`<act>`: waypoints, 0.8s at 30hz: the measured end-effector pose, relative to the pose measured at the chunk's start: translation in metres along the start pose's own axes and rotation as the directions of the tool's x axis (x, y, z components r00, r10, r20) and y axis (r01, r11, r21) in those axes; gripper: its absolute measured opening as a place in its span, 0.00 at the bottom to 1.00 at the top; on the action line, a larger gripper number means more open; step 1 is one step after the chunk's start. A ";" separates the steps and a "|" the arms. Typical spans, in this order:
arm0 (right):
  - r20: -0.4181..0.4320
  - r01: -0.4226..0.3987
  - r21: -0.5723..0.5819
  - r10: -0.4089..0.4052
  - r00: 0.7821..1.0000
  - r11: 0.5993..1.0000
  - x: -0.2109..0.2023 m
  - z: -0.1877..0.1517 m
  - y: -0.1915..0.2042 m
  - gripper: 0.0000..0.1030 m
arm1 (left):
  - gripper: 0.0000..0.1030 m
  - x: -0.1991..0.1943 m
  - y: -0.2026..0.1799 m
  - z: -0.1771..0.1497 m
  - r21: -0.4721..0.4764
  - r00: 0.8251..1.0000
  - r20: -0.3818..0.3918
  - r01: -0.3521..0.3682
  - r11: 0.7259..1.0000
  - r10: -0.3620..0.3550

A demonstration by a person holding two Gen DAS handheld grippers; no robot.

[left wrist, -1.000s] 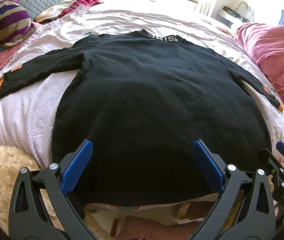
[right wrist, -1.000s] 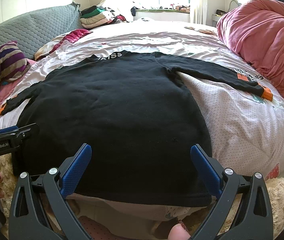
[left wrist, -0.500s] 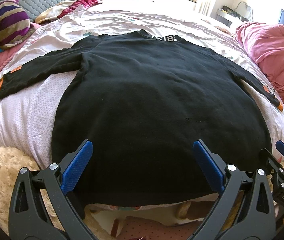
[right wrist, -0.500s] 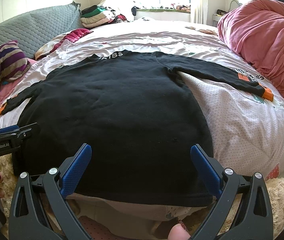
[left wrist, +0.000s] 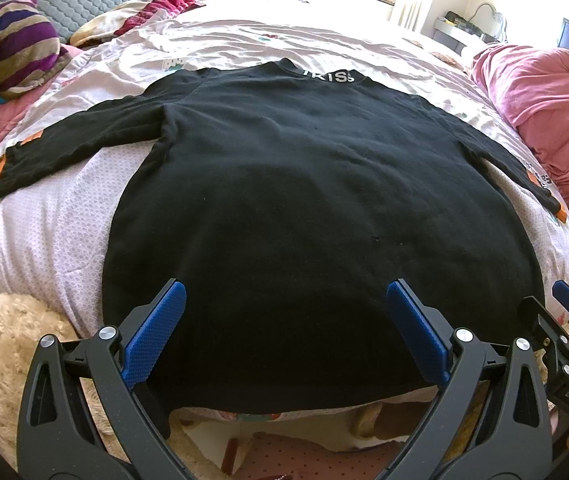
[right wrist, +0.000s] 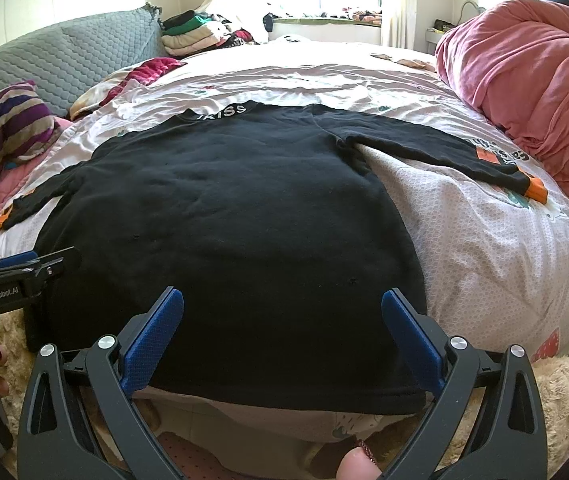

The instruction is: Fold small clothes

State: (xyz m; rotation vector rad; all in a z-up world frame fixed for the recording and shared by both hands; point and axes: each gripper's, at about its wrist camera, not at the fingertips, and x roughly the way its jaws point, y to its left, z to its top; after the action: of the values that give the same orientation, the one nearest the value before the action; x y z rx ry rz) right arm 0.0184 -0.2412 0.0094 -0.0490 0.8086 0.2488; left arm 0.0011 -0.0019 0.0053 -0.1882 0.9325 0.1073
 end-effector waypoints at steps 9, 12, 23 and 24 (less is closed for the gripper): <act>0.000 -0.008 -0.005 0.008 1.000 1.000 0.001 0.007 0.001 0.96 | 0.92 0.001 0.000 0.001 -0.003 1.000 0.003 0.002 1.000 -0.002; 0.001 -0.007 -0.010 0.007 1.000 1.000 0.002 0.013 0.001 0.96 | 0.92 0.001 0.000 0.004 -0.006 1.000 0.007 0.006 1.000 -0.006; 0.024 -0.015 -0.020 0.016 1.000 1.000 0.002 0.041 -0.003 0.96 | 0.92 0.006 -0.004 0.033 0.007 1.000 0.022 0.006 1.000 -0.006; 0.027 -0.012 -0.020 0.012 1.000 1.000 0.002 0.045 -0.004 0.96 | 0.92 0.007 -0.005 0.036 0.010 1.000 0.023 0.004 1.000 -0.004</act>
State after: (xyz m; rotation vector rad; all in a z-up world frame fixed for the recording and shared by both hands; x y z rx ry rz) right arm 0.0527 -0.2382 0.0387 -0.0591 0.7798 0.2680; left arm 0.0345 0.0011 0.0210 -0.1795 0.9094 0.1010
